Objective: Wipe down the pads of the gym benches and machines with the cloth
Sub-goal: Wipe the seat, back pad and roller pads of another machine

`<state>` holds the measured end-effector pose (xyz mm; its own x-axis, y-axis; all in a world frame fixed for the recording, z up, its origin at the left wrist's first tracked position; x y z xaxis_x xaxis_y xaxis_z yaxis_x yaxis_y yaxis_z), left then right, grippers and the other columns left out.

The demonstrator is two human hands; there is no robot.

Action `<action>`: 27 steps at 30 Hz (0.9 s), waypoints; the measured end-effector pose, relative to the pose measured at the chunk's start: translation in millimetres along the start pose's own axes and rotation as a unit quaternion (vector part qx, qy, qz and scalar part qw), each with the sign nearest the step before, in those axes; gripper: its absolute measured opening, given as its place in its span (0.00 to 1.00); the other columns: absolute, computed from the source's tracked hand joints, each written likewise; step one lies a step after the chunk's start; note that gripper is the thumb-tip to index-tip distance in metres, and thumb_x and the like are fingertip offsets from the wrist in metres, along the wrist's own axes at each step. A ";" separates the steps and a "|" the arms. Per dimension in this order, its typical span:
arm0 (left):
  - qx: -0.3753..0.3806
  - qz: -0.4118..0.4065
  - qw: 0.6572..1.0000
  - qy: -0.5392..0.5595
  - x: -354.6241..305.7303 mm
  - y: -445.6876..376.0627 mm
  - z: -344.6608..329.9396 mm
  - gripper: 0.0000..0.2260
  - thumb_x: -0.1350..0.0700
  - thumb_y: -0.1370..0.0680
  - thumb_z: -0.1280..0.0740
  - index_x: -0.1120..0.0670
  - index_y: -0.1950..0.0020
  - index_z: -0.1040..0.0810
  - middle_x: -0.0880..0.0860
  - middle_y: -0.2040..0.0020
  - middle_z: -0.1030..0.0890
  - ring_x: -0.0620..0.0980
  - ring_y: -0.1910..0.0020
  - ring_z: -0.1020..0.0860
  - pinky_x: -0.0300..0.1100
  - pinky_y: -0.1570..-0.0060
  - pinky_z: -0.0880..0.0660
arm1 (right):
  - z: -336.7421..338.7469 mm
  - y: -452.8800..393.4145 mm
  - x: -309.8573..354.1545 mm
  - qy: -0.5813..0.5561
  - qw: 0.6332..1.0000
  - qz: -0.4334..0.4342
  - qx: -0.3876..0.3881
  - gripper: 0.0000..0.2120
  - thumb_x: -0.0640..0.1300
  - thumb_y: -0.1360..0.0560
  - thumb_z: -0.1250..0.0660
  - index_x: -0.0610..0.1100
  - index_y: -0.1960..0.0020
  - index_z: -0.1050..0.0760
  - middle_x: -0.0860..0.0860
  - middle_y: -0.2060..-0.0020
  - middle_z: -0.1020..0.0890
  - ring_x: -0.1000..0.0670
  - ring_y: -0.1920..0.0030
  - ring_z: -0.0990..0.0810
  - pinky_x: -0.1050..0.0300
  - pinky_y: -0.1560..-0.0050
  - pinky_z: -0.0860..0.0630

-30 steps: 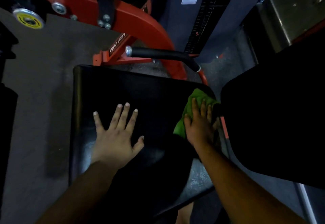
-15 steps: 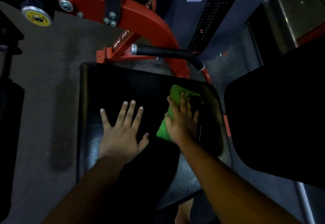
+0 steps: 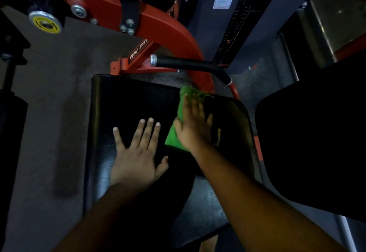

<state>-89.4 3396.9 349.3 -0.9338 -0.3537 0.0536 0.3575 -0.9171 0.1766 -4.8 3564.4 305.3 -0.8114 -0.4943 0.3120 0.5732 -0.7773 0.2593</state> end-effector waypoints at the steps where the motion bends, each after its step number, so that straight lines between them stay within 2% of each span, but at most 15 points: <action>1: 0.004 0.001 1.000 -0.002 1.1 0.3 -1.2 0.40 0.33 0.22 0.46 0.56 0.17 0.46 0.55 0.17 0.48 0.53 0.17 0.52 0.77 0.30 0.56 | 0.9 10.7 -0.7 0.009 0.998 0.057 0.001 0.39 0.58 0.22 0.44 0.53 0.17 0.56 0.50 0.17 0.51 0.46 0.18 0.51 0.32 0.25 0.46; 3: 0.014 0.000 1.000 -0.003 0.4 0.2 -1.3 0.39 0.33 0.22 0.47 0.56 0.18 0.46 0.55 0.17 0.48 0.52 0.17 0.52 0.77 0.29 0.56 | 0.3 51.1 -32.6 0.020 0.994 0.104 0.023 0.39 0.60 0.25 0.47 0.57 0.17 0.56 0.53 0.17 0.51 0.48 0.18 0.52 0.33 0.26 0.43; 5: 0.019 -0.002 1.000 -0.009 -0.5 0.2 -0.7 0.39 0.33 0.21 0.49 0.56 0.17 0.47 0.55 0.17 0.49 0.53 0.17 0.53 0.77 0.29 0.55 | -7.4 114.4 -81.6 0.025 0.997 0.048 0.052 0.38 0.60 0.24 0.50 0.59 0.18 0.61 0.54 0.17 0.53 0.50 0.18 0.55 0.32 0.25 0.43; 7: 0.033 0.002 0.999 -0.016 -0.7 -0.6 -1.0 0.38 0.33 0.21 0.50 0.55 0.17 0.48 0.55 0.17 0.50 0.53 0.17 0.53 0.77 0.30 0.56 | -13.1 158.9 -113.0 0.037 0.998 -0.025 0.038 0.37 0.60 0.22 0.50 0.58 0.17 0.61 0.52 0.17 0.52 0.48 0.18 0.55 0.31 0.25 0.42; 11: 0.035 0.004 0.999 -0.015 -0.5 -0.6 0.2 0.38 0.33 0.21 0.51 0.54 0.17 0.48 0.54 0.16 0.51 0.53 0.17 0.55 0.77 0.30 0.56 | -12.0 113.2 -104.5 0.047 0.991 -0.111 0.051 0.38 0.63 0.25 0.55 0.58 0.18 0.64 0.51 0.17 0.56 0.46 0.18 0.58 0.30 0.24 0.50; 13: 0.028 0.005 0.999 -0.016 -0.3 -0.9 -0.4 0.38 0.33 0.21 0.51 0.54 0.17 0.48 0.54 0.17 0.51 0.53 0.17 0.55 0.77 0.29 0.57 | -2.8 66.6 -96.0 0.034 0.991 -0.124 0.029 0.38 0.61 0.24 0.51 0.57 0.17 0.59 0.51 0.17 0.55 0.46 0.18 0.56 0.29 0.24 0.49; 15: 0.022 0.001 1.000 -0.016 -1.3 -0.7 -1.5 0.38 0.33 0.21 0.50 0.54 0.17 0.49 0.54 0.17 0.50 0.53 0.17 0.55 0.76 0.29 0.58 | -2.0 46.5 -97.9 0.030 0.990 -0.131 0.032 0.36 0.60 0.22 0.47 0.57 0.17 0.58 0.52 0.17 0.55 0.47 0.18 0.56 0.29 0.24 0.49; 17: 0.015 -0.002 1.000 -0.017 -0.8 -0.4 -3.1 0.38 0.33 0.21 0.50 0.54 0.17 0.48 0.54 0.17 0.49 0.53 0.17 0.54 0.76 0.29 0.59 | -7.0 70.0 -105.0 0.033 0.991 -0.125 0.031 0.36 0.60 0.22 0.51 0.58 0.18 0.59 0.53 0.17 0.54 0.48 0.18 0.55 0.32 0.24 0.47; 19: 0.012 0.002 1.000 -0.018 0.3 -0.8 -3.4 0.38 0.33 0.22 0.50 0.54 0.17 0.46 0.55 0.17 0.48 0.53 0.17 0.53 0.77 0.29 0.58 | -13.0 130.9 -116.7 0.021 0.991 -0.128 0.034 0.35 0.61 0.23 0.55 0.59 0.18 0.62 0.52 0.17 0.52 0.48 0.18 0.54 0.33 0.24 0.46; 22: 0.014 0.005 1.000 -0.012 -1.2 -0.5 -1.7 0.39 0.33 0.22 0.50 0.55 0.18 0.45 0.55 0.17 0.47 0.53 0.17 0.52 0.77 0.30 0.57 | -17.9 217.0 -147.7 -0.008 0.979 -0.198 0.047 0.34 0.64 0.22 0.57 0.59 0.19 0.62 0.49 0.17 0.51 0.46 0.18 0.54 0.31 0.23 0.49; 24: 0.019 0.007 1.000 -0.014 -0.9 -0.6 -1.8 0.39 0.33 0.23 0.51 0.55 0.17 0.45 0.55 0.17 0.47 0.52 0.17 0.52 0.78 0.30 0.56 | -18.8 206.3 -162.6 0.004 0.973 -0.224 0.049 0.35 0.65 0.23 0.58 0.57 0.19 0.63 0.49 0.17 0.55 0.44 0.18 0.55 0.30 0.23 0.48; 27: 0.015 0.001 1.000 -0.011 -0.3 -0.6 -2.1 0.38 0.34 0.22 0.52 0.55 0.17 0.46 0.55 0.17 0.48 0.53 0.17 0.54 0.78 0.30 0.58 | -12.6 131.0 -158.5 0.025 0.967 -0.253 0.019 0.36 0.61 0.20 0.50 0.55 0.17 0.62 0.48 0.17 0.56 0.42 0.18 0.51 0.34 0.25 0.41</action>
<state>-89.3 3397.2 347.2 -0.9330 -0.3519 0.0747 0.3598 -0.9099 0.2067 197.4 3536.1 278.3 -0.9932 -0.0729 0.0910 0.1036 -0.9100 0.4015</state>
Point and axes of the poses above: each hand's wrist, its own y-axis away from the middle knuckle, its own z-axis out of the back of the hand, x = y × z, the point moved 3 cm from there along -y, towards the middle knuckle
